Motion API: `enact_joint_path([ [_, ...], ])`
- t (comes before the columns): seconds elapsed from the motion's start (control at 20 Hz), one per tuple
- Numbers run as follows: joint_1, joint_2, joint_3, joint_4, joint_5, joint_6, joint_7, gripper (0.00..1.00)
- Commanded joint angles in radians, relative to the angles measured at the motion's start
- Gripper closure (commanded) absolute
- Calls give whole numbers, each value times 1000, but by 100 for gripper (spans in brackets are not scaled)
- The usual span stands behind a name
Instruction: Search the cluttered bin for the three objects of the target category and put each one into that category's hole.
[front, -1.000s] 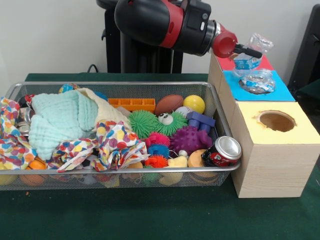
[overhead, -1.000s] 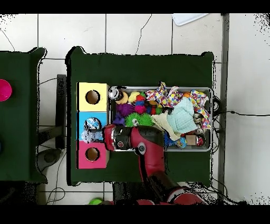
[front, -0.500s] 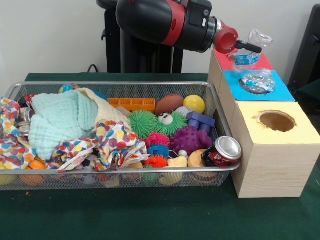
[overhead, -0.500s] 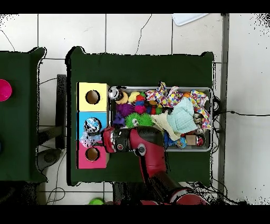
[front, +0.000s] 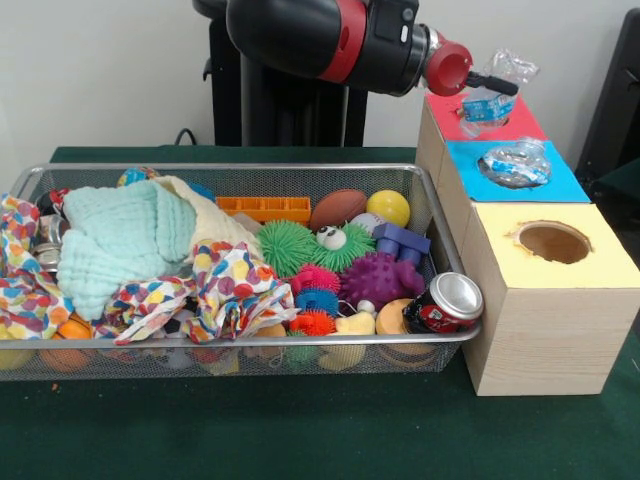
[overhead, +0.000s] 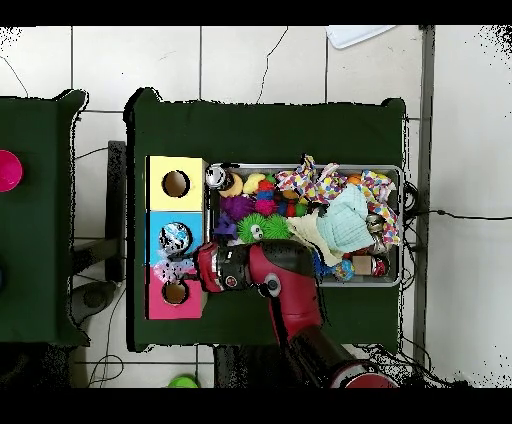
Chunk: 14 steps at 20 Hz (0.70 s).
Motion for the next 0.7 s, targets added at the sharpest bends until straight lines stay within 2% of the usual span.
enact_joint_path([
  [0.05, -26, -63, 0, -57, -37, -63, 87, 100],
  [0.2, -27, -80, 2, -65, -32, -50, 152, 100],
  [0.5, -22, -131, 11, -66, -58, -21, 196, 100],
  [0.7, -34, -108, 26, -104, -63, -17, 223, 100],
])
